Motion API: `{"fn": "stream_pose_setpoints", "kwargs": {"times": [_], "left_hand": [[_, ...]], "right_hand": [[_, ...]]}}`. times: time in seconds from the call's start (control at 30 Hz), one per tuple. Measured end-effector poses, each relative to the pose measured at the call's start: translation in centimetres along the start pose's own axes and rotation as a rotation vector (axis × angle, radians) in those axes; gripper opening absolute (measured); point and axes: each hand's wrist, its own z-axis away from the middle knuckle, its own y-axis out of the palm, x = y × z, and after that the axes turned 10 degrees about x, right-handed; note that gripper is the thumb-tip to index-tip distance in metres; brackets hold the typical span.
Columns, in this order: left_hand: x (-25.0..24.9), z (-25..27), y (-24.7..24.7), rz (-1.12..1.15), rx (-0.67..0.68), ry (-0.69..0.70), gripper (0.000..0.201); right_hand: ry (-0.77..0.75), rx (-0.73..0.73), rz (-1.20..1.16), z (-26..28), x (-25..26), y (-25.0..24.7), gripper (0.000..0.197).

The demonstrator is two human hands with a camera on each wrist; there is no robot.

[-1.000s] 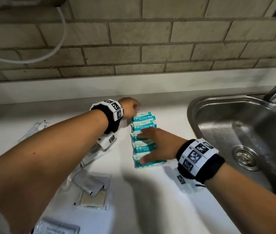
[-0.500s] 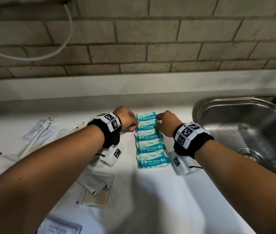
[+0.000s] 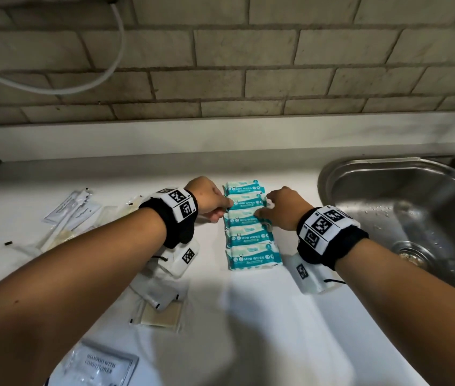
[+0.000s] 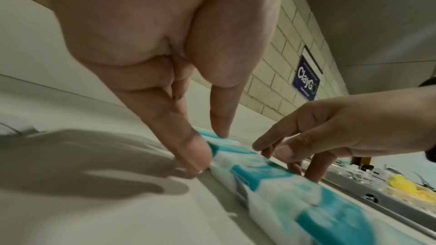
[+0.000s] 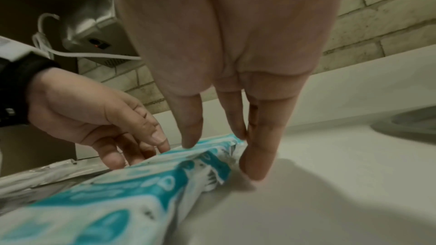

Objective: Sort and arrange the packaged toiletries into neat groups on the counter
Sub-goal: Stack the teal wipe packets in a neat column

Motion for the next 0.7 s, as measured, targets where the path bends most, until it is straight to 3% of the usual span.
{"fn": "stream_pose_setpoints", "kwargs": {"times": [0.3, 0.7], "left_hand": [[1.0, 1.5, 1.6, 0.008, 0.065, -0.05, 0.017], [1.1, 2.4, 2.6, -0.012, 0.006, -0.002, 0.017]], "right_hand": [[0.043, 0.062, -0.084, 1.7, 0.0, 0.9, 0.038], [0.03, 0.041, -0.104, 2.8, 0.3, 1.6, 0.031]]}}
